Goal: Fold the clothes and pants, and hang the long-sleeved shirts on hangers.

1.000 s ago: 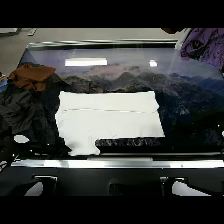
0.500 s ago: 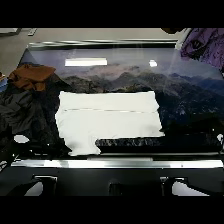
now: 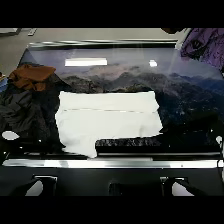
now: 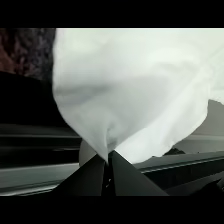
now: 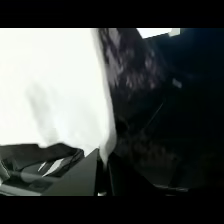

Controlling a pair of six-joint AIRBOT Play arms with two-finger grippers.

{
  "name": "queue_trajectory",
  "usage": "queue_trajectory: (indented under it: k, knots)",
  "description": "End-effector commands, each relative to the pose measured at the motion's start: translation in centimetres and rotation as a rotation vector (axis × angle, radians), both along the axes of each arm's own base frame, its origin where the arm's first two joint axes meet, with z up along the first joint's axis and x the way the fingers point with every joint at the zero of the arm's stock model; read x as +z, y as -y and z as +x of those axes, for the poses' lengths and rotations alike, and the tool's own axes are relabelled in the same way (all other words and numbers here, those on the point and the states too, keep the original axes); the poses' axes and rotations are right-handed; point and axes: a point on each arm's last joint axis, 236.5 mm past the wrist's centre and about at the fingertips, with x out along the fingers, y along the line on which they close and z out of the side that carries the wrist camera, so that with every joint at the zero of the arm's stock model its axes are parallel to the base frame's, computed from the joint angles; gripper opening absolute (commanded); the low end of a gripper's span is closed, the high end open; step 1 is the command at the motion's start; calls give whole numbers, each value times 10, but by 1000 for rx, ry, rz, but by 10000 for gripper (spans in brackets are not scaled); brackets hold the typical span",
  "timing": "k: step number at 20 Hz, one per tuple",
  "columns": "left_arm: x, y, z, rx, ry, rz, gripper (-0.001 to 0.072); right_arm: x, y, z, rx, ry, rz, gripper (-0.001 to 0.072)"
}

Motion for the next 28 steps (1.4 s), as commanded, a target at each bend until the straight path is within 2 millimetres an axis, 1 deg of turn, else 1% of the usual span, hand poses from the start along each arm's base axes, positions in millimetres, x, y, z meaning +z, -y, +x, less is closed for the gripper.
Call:
queue_trajectory:
  k: [1,3,5,7,9,12,14,17,20,23,24,26,28]
  knots:
    - [27,-27,-27,-55,-46,117,14,26,3,-36,11,-86,-48,34]
    - [45,-25,-49,-87,-40,149,13,45,1,-51,15,-89,-66,34]
    - [59,-22,-62,-73,-17,170,13,63,0,-57,1,-48,-83,33]
    - [67,-20,-61,-24,22,187,12,74,-1,-57,-14,-2,-96,33]
    - [70,-15,-48,2,54,155,12,74,-3,-49,-26,22,-85,33]
    - [71,-19,-17,-15,97,139,12,68,-10,-21,-60,74,-24,33]
    - [71,-24,11,-60,130,151,12,62,-12,2,-87,119,11,33]
    - [65,-28,64,-108,171,170,12,49,-1,34,-129,169,3,34]
    - [56,-25,115,-161,192,178,12,41,10,66,-183,210,-3,34]
    - [51,-22,160,-204,203,177,12,35,13,94,-219,246,25,34]
    - [50,-23,174,-206,210,178,12,32,12,101,-203,257,15,34]
    - [50,-26,200,-207,230,183,12,25,-3,114,-138,271,-3,35]
    - [50,-30,222,-205,251,189,12,21,-5,133,-141,295,-44,35]
